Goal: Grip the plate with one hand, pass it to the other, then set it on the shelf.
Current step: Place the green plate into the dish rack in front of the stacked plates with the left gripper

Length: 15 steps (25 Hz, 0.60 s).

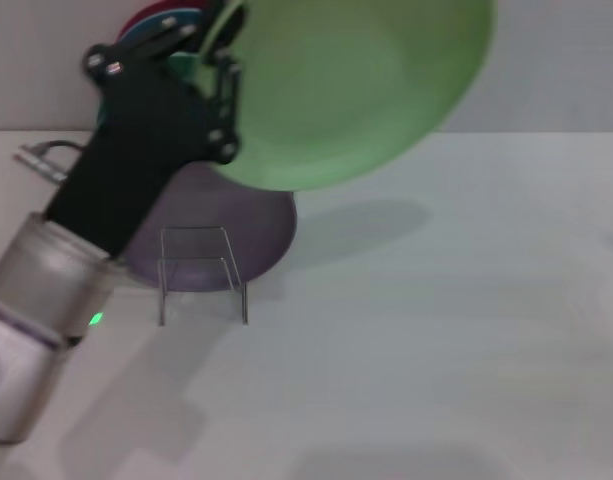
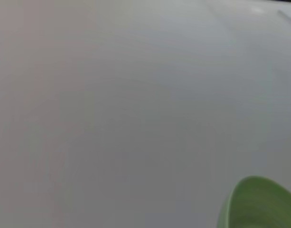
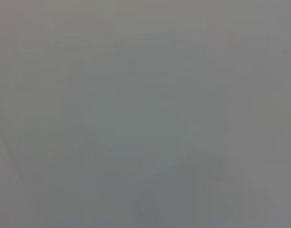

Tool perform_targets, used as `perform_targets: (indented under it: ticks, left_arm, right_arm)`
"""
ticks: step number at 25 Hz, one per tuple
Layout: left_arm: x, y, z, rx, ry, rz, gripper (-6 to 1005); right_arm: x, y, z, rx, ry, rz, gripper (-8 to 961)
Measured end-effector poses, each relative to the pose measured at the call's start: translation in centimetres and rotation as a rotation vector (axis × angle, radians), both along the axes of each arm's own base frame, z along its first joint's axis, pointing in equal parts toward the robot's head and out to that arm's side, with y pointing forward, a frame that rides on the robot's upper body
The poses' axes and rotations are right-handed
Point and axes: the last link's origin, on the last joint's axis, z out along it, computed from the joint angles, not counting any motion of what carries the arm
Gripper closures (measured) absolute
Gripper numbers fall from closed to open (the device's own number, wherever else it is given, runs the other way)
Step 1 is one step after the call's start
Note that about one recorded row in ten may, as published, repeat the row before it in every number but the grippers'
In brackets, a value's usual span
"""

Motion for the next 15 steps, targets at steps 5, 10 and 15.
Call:
perform_targets:
  ticks: [5,10,15]
  left_arm:
    - [-4.7,0.7,1.7,0.106,0.060,-0.130,929]
    - [-6.8,0.7,2.8,0.112,0.076,-0.107,930]
    - [-8.0,0.7,3.0,0.110,0.120,-0.075,930]
  right_arm:
    - [-0.5,0.6,-0.6,-0.034,-0.005,0.024,301]
    - [-0.7,0.5,-0.8,-0.045,-0.001,0.043,301]
    - [-0.7,0.3,-0.9,-0.049,0.001,0.045,301]
